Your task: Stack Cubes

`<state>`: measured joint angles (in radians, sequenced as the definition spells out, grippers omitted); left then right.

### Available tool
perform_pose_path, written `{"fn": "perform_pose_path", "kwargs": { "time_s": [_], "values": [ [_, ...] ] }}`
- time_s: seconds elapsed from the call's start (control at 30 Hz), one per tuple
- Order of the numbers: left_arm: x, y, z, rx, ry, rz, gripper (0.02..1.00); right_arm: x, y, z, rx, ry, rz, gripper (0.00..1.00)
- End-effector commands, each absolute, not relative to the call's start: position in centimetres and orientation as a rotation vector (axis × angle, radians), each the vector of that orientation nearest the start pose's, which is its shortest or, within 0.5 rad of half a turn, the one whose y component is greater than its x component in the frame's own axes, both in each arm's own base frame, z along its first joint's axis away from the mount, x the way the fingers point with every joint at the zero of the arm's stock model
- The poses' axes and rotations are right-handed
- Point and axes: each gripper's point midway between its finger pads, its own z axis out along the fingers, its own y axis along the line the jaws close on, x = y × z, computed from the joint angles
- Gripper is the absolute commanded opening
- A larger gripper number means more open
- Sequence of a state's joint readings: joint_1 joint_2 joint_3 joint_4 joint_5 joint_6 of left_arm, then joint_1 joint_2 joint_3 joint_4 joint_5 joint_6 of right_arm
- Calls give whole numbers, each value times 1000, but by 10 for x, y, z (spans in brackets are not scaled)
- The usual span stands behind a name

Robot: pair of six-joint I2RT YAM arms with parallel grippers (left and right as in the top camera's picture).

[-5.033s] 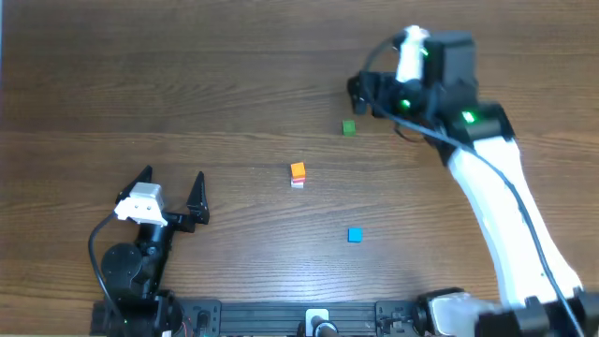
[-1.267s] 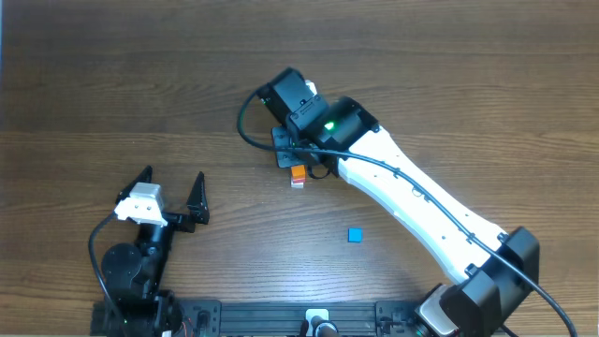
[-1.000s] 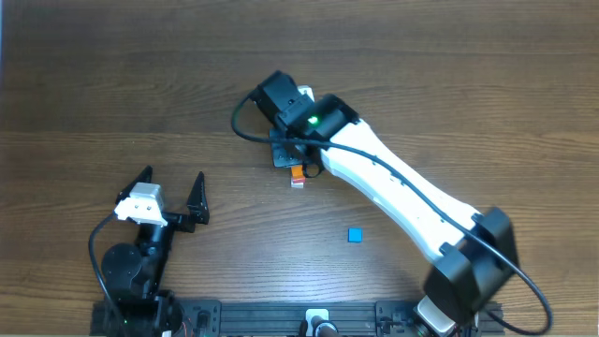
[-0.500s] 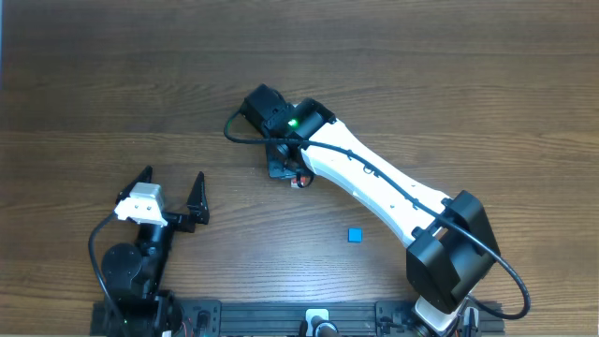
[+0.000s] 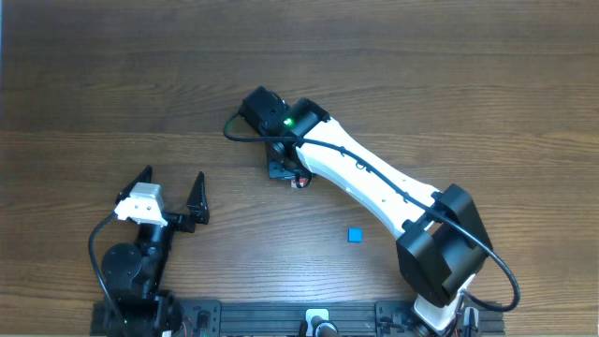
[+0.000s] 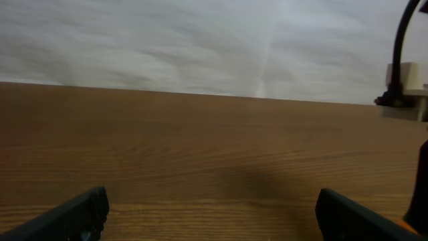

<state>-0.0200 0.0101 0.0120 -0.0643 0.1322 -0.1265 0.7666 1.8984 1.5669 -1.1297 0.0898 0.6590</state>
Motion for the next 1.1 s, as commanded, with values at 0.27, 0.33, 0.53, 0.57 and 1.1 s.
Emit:
{"fn": "perform_pose_path", "kwargs": {
  "time_s": [0.27, 0.33, 0.53, 0.57, 1.1],
  "values": [
    [244, -28, 160, 32, 1635, -215, 1000, 291, 251, 88, -121, 2991, -35, 9],
    [244, -28, 160, 32, 1635, -215, 1000, 292, 249, 85, -115, 2998, -43, 12],
    [244, -28, 160, 32, 1635, -215, 1000, 292, 248, 78, -101, 3011, -60, 9],
    [244, -28, 160, 32, 1635, -215, 1000, 293, 248, 77, -101, 3012, -61, 12],
    [244, -28, 160, 32, 1635, -215, 1000, 296, 246, 77, -66, 3001, -73, 12]
  ]
}}
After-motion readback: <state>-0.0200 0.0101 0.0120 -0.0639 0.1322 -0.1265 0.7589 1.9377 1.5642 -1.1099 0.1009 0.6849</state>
